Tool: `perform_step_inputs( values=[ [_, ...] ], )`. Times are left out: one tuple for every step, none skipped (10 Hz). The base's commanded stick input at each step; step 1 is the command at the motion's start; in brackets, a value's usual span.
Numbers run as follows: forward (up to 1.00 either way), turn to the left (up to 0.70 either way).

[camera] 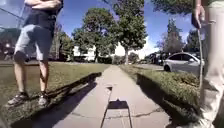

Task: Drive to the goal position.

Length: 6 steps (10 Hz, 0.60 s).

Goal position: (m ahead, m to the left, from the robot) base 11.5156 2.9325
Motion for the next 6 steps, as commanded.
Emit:
perform_step_inputs(
  values=[
    [0.7, 0.0],
    [0.7, 0.0],
    [0.7, 0.0],
    [0.7, 0.0],
    [0.7, 0.0],
    [0.7, 0.0]
  ],
)
